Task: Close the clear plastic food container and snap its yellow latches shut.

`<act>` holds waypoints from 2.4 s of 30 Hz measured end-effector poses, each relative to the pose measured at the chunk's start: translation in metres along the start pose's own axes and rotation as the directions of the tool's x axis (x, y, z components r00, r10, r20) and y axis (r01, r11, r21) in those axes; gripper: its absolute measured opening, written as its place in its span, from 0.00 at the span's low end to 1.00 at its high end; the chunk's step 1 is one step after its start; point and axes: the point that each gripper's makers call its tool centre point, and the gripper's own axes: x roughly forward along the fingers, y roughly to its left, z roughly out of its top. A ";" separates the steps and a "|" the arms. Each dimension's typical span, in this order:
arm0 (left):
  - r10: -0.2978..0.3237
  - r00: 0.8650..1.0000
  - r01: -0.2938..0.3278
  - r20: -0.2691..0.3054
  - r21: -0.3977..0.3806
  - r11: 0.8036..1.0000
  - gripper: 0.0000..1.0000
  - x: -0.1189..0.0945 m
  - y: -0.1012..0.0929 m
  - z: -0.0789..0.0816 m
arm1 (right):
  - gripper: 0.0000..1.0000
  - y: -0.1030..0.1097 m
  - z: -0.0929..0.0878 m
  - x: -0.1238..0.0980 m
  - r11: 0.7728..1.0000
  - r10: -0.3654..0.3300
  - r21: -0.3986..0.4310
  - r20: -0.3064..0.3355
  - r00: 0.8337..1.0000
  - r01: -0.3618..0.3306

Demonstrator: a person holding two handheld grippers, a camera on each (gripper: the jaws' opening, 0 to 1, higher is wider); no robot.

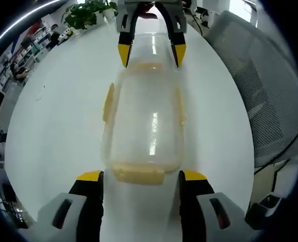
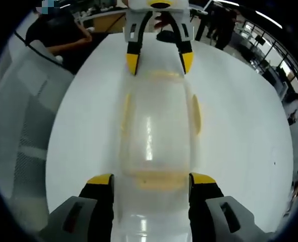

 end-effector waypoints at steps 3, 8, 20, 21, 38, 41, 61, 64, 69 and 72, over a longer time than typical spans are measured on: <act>-0.014 1.000 0.014 0.004 -0.007 1.000 0.60 0.002 0.001 0.000 | 0.57 -0.002 0.000 0.000 1.000 -0.002 0.000 0.006 1.000 0.002; -0.036 0.999 0.036 0.005 -0.007 0.999 0.58 0.002 -0.001 0.002 | 0.55 -0.006 0.002 0.001 1.000 -0.008 0.000 0.011 1.000 0.008; -0.064 0.998 0.064 0.000 0.013 0.998 0.50 0.001 -0.008 0.008 | 0.54 -0.012 -0.004 0.002 1.000 -0.014 0.005 0.009 1.000 0.014; -0.064 0.998 0.064 -0.001 0.013 0.998 0.50 0.001 -0.008 0.008 | 0.54 -0.011 -0.003 0.003 1.000 -0.013 0.001 0.006 1.000 0.013; -0.110 0.994 0.110 0.007 0.007 0.994 0.40 0.004 -0.012 0.006 | 0.39 -0.008 -0.008 0.006 1.000 0.016 0.026 -0.022 1.000 -0.016; -0.114 0.993 0.114 0.008 0.003 0.994 0.40 0.004 -0.013 0.005 | 0.39 -0.008 -0.008 0.005 0.999 0.017 0.031 -0.019 1.000 -0.016; -0.105 0.994 0.104 -0.009 -0.039 0.994 0.38 0.003 -0.010 0.001 | 0.38 -0.009 -0.007 0.004 0.998 0.033 0.050 0.015 0.999 -0.034; -0.115 0.993 0.114 -0.010 -0.048 0.992 0.38 0.003 -0.012 0.003 | 0.38 -0.008 -0.007 0.000 0.999 0.026 0.031 0.011 1.000 -0.026; -0.105 0.994 0.104 -0.009 -0.042 0.994 0.38 -0.010 -0.011 0.006 | 0.37 -0.008 -0.003 -0.009 0.999 0.032 0.030 0.034 0.999 -0.033; -0.095 0.995 0.095 -0.006 -0.043 0.995 0.38 -0.017 -0.010 0.007 | 0.37 -0.009 0.001 -0.016 0.999 0.030 0.029 0.055 0.998 -0.031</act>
